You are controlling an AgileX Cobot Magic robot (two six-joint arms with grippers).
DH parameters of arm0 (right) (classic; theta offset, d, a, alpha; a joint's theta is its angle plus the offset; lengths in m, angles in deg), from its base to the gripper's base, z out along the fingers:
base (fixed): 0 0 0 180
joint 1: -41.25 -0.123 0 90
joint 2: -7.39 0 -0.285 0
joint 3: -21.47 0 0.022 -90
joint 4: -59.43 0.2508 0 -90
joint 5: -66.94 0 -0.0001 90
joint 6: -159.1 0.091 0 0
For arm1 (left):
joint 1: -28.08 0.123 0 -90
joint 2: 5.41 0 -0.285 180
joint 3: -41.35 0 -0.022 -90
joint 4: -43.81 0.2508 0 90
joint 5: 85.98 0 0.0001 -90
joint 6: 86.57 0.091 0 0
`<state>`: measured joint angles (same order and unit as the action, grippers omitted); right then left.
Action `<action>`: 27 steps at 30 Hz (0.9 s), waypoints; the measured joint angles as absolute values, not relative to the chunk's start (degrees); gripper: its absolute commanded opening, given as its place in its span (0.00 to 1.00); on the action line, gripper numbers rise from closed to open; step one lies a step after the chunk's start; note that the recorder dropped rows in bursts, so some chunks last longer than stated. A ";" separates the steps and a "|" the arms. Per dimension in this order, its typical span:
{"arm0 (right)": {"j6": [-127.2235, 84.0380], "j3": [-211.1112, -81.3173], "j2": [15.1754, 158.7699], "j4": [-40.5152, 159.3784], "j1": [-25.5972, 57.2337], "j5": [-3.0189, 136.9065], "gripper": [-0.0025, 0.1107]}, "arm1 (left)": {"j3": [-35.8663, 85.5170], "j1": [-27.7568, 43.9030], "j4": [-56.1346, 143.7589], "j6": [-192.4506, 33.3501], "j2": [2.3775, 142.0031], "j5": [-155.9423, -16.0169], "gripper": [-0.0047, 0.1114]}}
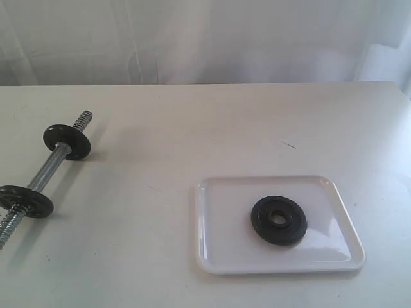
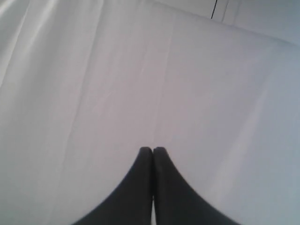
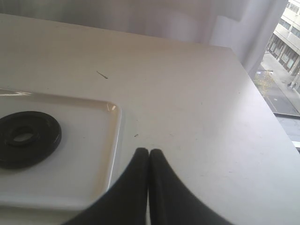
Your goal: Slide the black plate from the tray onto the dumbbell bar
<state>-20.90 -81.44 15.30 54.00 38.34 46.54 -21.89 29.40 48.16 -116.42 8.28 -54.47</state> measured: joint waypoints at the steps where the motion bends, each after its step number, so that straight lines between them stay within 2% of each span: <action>1: -20.90 -81.44 15.30 54.00 38.34 46.54 0.02 | -20.00 29.40 48.16 -114.15 10.15 -55.34 0.04; 13: -20.90 -81.44 15.30 54.00 38.34 46.54 0.02 | 6.77 29.40 50.08 -91.21 46.63 -78.61 0.04; 23: -20.90 -81.44 15.30 54.00 38.34 46.44 0.02 | 30.50 29.40 50.67 -88.79 76.19 -110.47 0.04; 27: -20.90 -81.44 15.30 54.00 38.34 46.44 0.02 | 37.31 29.40 44.85 -82.39 87.59 -121.83 0.04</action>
